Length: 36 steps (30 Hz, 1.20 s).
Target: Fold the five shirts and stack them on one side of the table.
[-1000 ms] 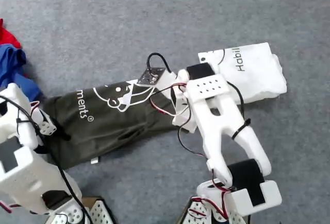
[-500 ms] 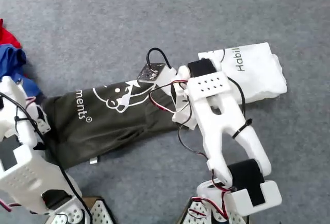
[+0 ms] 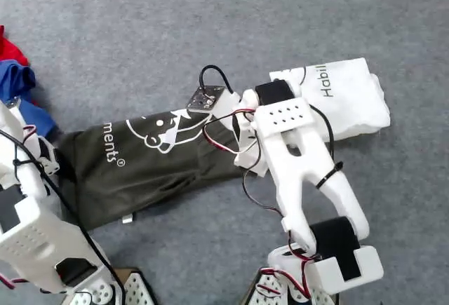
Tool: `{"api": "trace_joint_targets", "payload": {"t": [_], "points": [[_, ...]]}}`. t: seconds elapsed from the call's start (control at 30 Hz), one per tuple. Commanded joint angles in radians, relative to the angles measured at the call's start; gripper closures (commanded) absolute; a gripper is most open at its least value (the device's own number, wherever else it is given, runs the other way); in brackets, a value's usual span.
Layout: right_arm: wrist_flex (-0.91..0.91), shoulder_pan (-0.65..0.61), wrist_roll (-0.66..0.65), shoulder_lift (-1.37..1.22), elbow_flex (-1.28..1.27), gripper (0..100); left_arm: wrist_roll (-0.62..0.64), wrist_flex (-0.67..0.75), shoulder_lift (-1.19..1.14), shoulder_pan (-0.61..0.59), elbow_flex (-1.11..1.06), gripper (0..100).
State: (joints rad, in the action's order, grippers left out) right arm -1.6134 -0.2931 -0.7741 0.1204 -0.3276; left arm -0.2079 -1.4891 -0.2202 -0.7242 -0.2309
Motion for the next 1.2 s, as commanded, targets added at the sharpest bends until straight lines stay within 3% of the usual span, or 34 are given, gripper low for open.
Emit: {"api": "trace_joint_targets", "payload": {"t": [0.0, 0.23, 0.57, 0.73, 0.97, 1.17], "points": [[-0.005, 0.011, -0.011, 0.047, 0.042, 98.0, -0.008, 0.029, 0.008, 0.027, -0.031, 76], [-0.003, 0.011, -0.012, 0.047, 0.042, 97.9, 0.052, 0.092, 0.006, 0.047, -0.102, 76], [-0.003, 0.011, -0.012, 0.048, 0.044, 98.0, 0.077, 0.195, 0.006, 0.053, -0.188, 89], [-0.005, 0.011, -0.011, 0.048, 0.045, 98.0, 0.074, 0.187, 0.006, 0.082, -0.183, 97], [-0.025, 0.012, -0.005, 0.048, 0.168, 98.0, 0.074, 0.153, 0.034, 0.151, -0.165, 97], [-0.025, 0.018, -0.003, 0.048, 0.403, 98.0, 0.075, 0.058, 0.219, 0.226, -0.099, 97]]}}
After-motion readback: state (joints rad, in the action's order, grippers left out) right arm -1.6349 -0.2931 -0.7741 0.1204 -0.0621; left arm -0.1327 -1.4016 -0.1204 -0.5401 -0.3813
